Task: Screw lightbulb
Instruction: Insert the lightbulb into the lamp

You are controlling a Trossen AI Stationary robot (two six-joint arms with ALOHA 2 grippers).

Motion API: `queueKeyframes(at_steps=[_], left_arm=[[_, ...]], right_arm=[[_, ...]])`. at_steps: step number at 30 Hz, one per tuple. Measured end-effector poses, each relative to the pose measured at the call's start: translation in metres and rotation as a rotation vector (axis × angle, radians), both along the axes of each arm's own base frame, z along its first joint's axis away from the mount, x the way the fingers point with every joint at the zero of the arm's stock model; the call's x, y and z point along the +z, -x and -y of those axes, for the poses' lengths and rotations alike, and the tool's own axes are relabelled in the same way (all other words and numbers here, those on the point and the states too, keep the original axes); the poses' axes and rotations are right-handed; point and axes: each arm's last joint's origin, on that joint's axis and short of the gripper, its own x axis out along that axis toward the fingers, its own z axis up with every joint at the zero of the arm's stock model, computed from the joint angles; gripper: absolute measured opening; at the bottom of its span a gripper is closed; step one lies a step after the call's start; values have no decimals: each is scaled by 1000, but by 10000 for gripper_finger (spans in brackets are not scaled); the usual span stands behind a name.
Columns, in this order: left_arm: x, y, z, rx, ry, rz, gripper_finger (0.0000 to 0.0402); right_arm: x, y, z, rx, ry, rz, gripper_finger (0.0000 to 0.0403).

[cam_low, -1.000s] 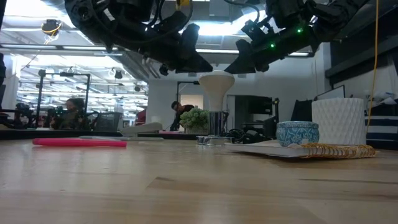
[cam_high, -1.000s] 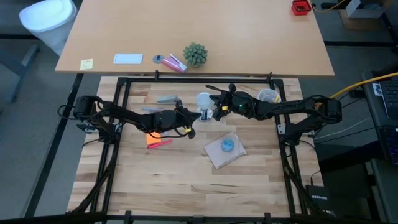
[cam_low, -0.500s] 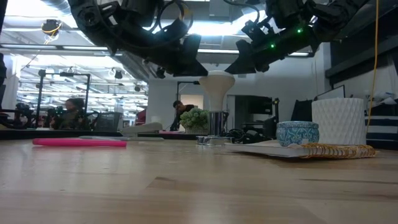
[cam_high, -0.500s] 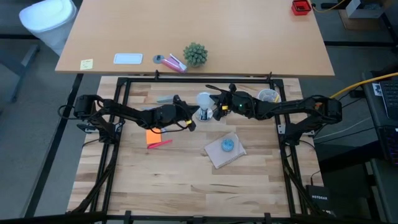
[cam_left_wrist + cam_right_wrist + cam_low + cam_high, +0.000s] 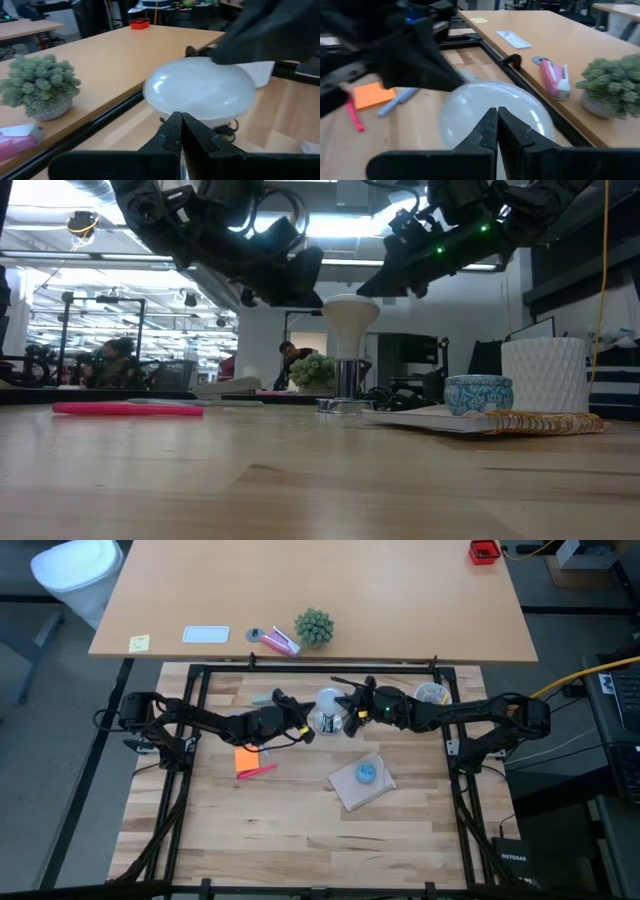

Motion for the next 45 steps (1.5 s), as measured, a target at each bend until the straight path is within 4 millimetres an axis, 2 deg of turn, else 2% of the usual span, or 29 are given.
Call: queueKeyframes(at_steps=[9,18,24,31,35,45], left_arm=[[1,2,-14,41,5,10,0],[8,2,-18,45,-52,56,0],[20,-1,-12,-26,-84,166,0],[14,-5,-1,-211,-51,112,0],[7,-4,-1,-205,1,64,0],[5,-4,-2,-201,13,52,0]], right_arm=[[0,-1,-1,36,-11,1,11],[-1,0,-1,32,-11,0,11],[-1,0,-1,27,-9,0,11],[-1,-1,-1,27,-7,4,11],[-1,-1,-1,26,-7,4,11],[1,-1,-1,26,-2,22,11]])
